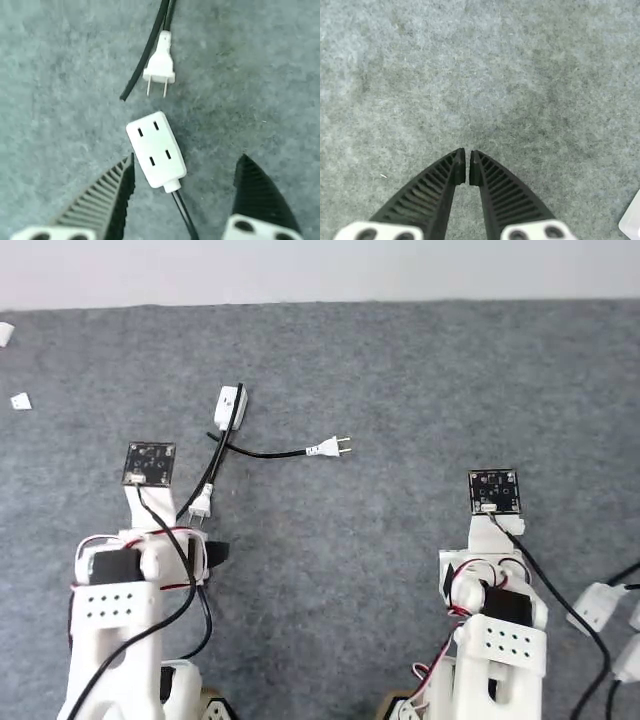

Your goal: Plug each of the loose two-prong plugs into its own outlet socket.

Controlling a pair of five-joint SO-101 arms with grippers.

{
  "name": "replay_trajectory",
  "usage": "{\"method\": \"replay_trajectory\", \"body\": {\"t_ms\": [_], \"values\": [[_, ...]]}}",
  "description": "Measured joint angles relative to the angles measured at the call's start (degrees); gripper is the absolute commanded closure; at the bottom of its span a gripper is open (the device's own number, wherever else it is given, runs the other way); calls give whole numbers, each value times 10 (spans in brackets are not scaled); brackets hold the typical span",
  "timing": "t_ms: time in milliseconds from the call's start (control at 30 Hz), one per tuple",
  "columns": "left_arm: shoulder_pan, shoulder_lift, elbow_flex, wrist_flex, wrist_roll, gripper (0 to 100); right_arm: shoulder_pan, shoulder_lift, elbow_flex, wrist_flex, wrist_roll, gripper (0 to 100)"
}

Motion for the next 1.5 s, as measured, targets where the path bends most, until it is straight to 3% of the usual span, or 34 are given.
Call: {"method": "replay_trajectory", "body": {"t_ms": [200,433,667,867,1067,1333,1500], "values": [[0,127,-11,-55,41,696,0,0,0,0,0,976],[-6,273,-71,-62,96,711,0,0,0,0,0,976],[-5,365,-115,-80,99,975,0,0,0,0,0,976],[8,373,-123,-96,97,987,0,0,0,0,0,976],[69,373,-129,-96,98,987,0,0,0,0,0,976],[141,299,-195,-8,165,987,0,0,0,0,0,976],[189,281,-195,6,174,987,0,0,0,0,0,976]]}}
